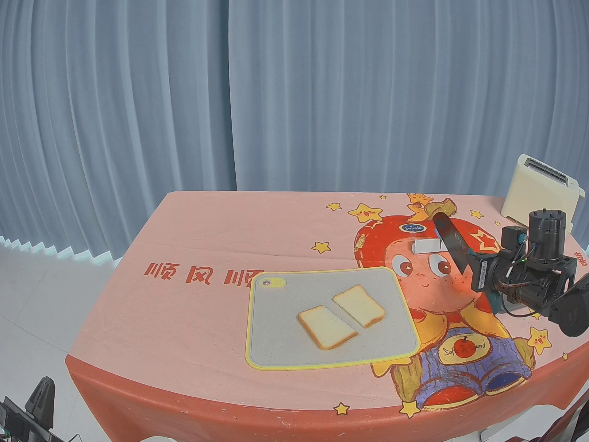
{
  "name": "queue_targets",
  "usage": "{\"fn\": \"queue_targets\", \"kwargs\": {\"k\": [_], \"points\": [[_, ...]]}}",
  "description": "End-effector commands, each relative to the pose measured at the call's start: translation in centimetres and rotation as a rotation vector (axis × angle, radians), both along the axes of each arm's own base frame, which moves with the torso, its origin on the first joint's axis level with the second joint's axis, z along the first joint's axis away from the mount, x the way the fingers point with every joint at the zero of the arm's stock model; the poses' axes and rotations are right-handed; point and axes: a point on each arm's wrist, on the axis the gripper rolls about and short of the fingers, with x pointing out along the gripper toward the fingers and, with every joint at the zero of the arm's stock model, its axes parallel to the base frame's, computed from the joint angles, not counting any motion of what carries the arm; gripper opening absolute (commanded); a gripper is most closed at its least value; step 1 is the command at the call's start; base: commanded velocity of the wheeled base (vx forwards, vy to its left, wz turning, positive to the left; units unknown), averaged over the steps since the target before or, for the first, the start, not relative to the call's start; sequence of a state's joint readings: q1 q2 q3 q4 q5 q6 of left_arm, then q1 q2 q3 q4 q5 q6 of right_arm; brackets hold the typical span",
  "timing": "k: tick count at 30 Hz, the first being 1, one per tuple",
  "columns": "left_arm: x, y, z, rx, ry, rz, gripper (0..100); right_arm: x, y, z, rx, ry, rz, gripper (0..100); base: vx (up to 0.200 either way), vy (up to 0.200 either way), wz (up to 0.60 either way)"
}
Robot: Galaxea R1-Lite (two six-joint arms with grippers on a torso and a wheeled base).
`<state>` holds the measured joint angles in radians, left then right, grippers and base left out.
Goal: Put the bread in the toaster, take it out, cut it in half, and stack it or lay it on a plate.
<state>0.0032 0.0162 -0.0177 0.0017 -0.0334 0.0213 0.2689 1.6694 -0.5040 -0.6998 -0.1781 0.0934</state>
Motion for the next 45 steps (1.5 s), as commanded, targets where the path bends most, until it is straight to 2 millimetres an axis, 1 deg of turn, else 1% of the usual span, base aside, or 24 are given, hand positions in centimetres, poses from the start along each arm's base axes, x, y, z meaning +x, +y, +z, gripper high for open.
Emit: {"fn": "queue_targets", "kwargs": {"k": [1, 45], "points": [[0.0, 0.0, -0.5, 0.000, 0.000, 0.000, 0, 0.1, 0.1, 0.2, 0.002, -0.008, 0.001, 0, 0.000, 0.000, 0.00], [0.0, 0.0, -0.5, 0.000, 0.000, 0.000, 0, -1.1, -0.2, -1.4, -0.020, 0.061, 0.000, 0, 0.000, 0.000, 0.00]]}}
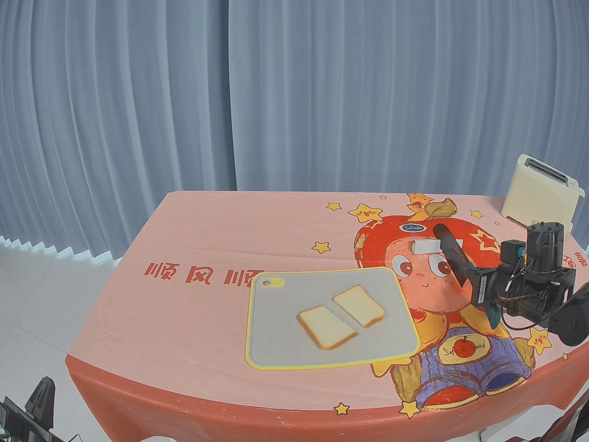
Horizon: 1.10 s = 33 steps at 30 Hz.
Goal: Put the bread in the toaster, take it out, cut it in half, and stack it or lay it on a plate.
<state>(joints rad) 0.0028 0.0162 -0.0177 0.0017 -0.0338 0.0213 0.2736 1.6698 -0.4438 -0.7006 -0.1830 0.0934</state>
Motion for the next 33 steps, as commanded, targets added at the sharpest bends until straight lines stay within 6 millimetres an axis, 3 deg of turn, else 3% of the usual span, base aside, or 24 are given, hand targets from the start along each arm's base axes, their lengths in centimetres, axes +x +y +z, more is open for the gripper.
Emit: {"fn": "queue_targets", "kwargs": {"k": [1, 26, 27, 33], "points": [[0.00, 0.00, -0.48, 0.000, 0.000, 0.000, 0, -0.06, 0.00, -0.09, 0.000, 0.004, -0.001, 0, 0.000, 0.000, 0.00], [0.00, 0.00, -0.48, 0.000, 0.000, 0.000, 0, -0.06, 0.27, -0.79, -0.009, 0.031, 0.002, 0, 0.000, 0.000, 0.00], [0.00, 0.00, -0.48, 0.000, 0.000, 0.000, 0, -0.06, 0.27, -0.79, -0.009, 0.031, 0.002, 100, 0.000, 0.000, 0.00], [0.00, 0.00, -0.48, 0.000, 0.000, 0.000, 0, -0.10, 0.30, -0.71, -0.006, 0.028, 0.004, 100, 0.000, 0.000, 0.00]]}}
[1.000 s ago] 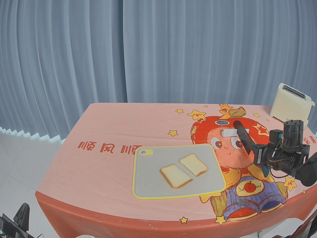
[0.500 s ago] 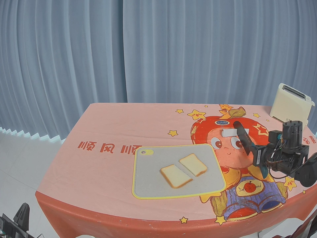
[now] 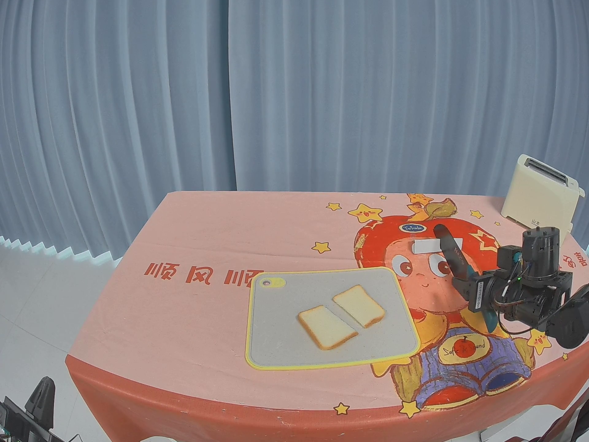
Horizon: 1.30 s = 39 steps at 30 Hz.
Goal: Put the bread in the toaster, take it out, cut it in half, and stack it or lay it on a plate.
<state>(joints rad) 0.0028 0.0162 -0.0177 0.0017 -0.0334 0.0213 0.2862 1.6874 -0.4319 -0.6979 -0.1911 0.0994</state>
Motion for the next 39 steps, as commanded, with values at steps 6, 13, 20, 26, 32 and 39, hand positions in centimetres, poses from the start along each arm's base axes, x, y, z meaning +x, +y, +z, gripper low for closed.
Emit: {"fn": "queue_targets", "kwargs": {"k": [6, 13, 20, 26, 32, 39], "points": [[0.0, 0.0, -0.5, 0.000, 0.000, 0.000, 0, 0.0, 0.0, 0.0, 0.003, -0.003, 0.003, 100, 0.000, 0.000, 0.00], [0.0, 0.0, -0.5, 0.000, 0.000, 0.000, 0, 0.1, 0.0, 0.3, 0.006, -0.014, 0.003, 100, 0.000, 0.000, 0.00], [0.0, 0.0, -0.5, 0.000, 0.000, 0.000, 0, -0.3, -0.1, 1.0, 0.013, -0.042, 0.001, 100, 0.000, 0.000, 0.00], [0.0, 0.0, -0.5, 0.000, 0.000, 0.000, 0, -0.9, -0.3, 2.1, 0.029, -0.084, 0.000, 100, 0.000, 0.000, 0.00], [0.0, 0.0, -0.5, 0.000, 0.000, 0.000, 0, -2.3, -0.7, 3.4, 0.048, -0.141, 0.005, 100, 0.000, 0.000, 0.00], [0.0, 0.0, -0.5, 0.000, 0.000, 0.000, 0, -3.7, -1.1, 4.6, 0.086, -0.188, 0.001, 100, 0.000, 0.000, 0.00]]}}
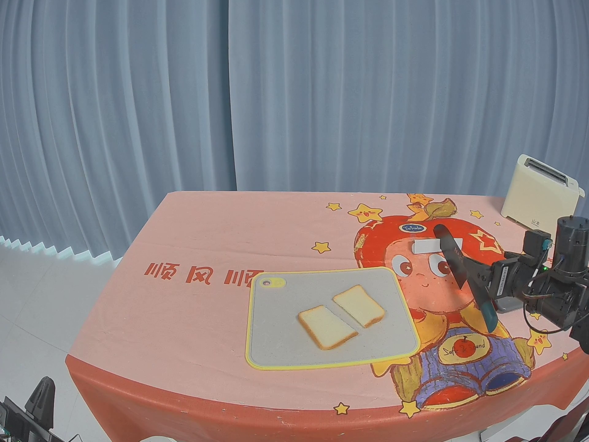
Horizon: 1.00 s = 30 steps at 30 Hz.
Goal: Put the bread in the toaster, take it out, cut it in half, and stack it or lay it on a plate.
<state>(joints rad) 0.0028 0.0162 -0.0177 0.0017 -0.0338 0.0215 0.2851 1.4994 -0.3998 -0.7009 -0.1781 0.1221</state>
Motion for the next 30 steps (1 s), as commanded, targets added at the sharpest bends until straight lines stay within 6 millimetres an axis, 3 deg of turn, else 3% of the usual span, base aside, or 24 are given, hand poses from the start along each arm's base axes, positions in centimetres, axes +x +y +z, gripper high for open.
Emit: {"fn": "queue_targets", "kwargs": {"k": [1, 16, 22, 30], "points": [[0.0, 0.0, -0.5, 0.000, 0.000, 0.000, 0, -1.0, -0.3, 0.9, 0.014, -0.039, 0.003, 100, 0.000, 0.000, 0.00], [0.0, 0.0, -0.5, 0.000, 0.000, 0.000, 0, -2.3, 0.3, 0.8, 0.000, -0.048, 0.037, 100, 0.000, 0.000, 0.00], [0.0, 0.0, -0.5, 0.000, 0.000, 0.002, 0, -3.6, 2.3, 1.2, 0.012, -0.067, 0.146, 100, 0.000, 0.000, 0.00], [0.0, 0.0, -0.5, 0.000, 0.000, 0.000, 0, -4.4, 3.3, 1.2, 0.014, -0.069, 0.217, 100, 0.000, 0.000, 0.00]]}}
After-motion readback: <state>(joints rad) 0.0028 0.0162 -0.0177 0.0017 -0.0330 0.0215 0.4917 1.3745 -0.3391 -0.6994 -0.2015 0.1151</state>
